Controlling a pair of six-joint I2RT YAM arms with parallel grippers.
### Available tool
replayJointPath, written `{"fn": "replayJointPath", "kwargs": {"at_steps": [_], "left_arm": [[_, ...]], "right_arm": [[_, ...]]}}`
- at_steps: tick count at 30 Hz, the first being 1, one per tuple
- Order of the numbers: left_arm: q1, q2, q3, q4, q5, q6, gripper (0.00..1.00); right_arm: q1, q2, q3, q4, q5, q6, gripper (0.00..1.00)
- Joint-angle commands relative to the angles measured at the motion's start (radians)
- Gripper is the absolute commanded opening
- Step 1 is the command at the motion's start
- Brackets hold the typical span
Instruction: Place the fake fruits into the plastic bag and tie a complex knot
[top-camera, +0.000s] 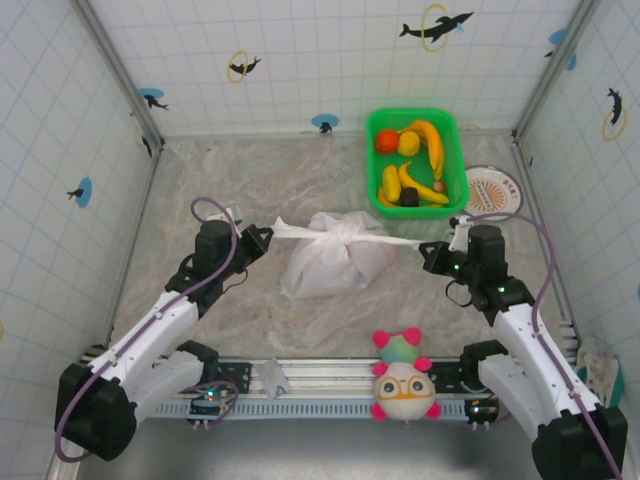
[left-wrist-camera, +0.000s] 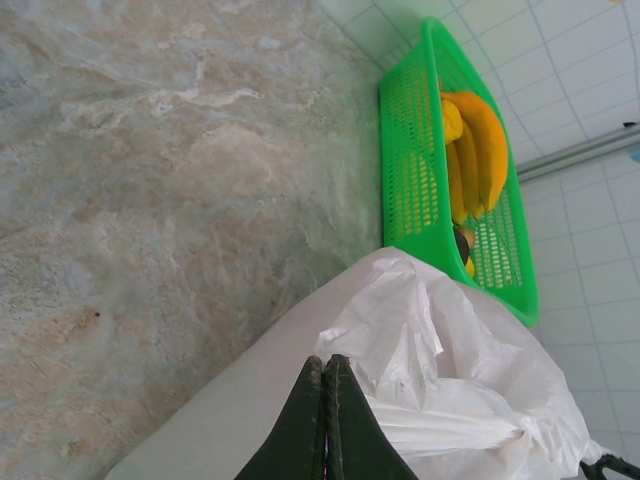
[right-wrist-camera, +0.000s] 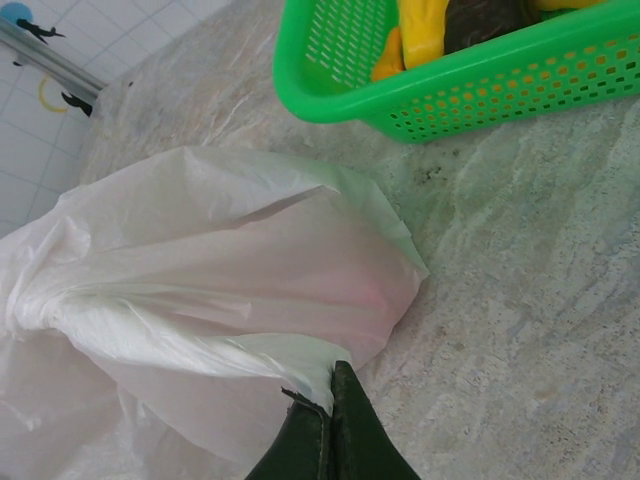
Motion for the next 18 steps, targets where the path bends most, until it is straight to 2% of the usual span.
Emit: {"fn": "replayJointPath", "kwargs": {"at_steps": [1,2,3,4,5,7,8,9,10,12,16,17,18], "left_arm": [[0.084,0.005,0.029,-0.013,-0.221,0.05,0.0],[0.084,0.004,0.049,-0.018,-0.211,0.072,0.02],[0.084,0.001,0.068,-0.025,-0.204,0.092,0.11],[0.086,-0.004,0.095,-0.04,-0.197,0.114,0.23],[0.086,-0.006,0.122,-0.059,-0.191,0.137,0.35],[0.087,-0.011,0.184,-0.112,-0.185,0.177,0.53],[0.087,-0.014,0.218,-0.145,-0.195,0.199,0.59],[0.086,-0.019,0.248,-0.175,-0.212,0.22,0.63],[0.087,-0.027,0.276,-0.206,-0.236,0.239,0.67],[0.087,-0.048,0.318,-0.253,-0.31,0.273,0.74],[0.087,-0.103,0.35,-0.314,-0.546,0.345,0.86],[0.087,-0.121,0.339,-0.311,-0.629,0.363,0.94],[0.086,-0.14,0.317,-0.292,-0.713,0.385,0.97]], "right_arm": [[-0.072,-0.032,-0.023,0.042,0.142,0.022,0.0],[-0.072,-0.036,-0.019,0.06,0.088,0.014,0.0],[-0.073,-0.04,-0.012,0.073,0.034,0.004,0.01],[-0.074,-0.047,-0.003,0.103,-0.017,-0.002,0.18],[-0.074,-0.055,0.012,0.114,-0.064,-0.007,0.41],[-0.074,-0.077,0.049,0.104,-0.139,-0.028,0.74],[-0.075,-0.09,0.076,0.088,-0.164,-0.042,0.86],[-0.075,-0.102,0.104,0.036,-0.176,-0.058,0.93],[-0.077,-0.117,0.14,-0.011,-0.175,-0.08,0.99],[-0.083,-0.136,0.216,-0.105,-0.141,-0.134,1.0],[-0.141,-0.136,0.343,-0.258,0.071,-0.218,1.0],[-0.165,-0.131,0.35,-0.266,0.138,-0.229,1.0],[-0.188,-0.127,0.349,-0.262,0.184,-0.232,1.0]]}}
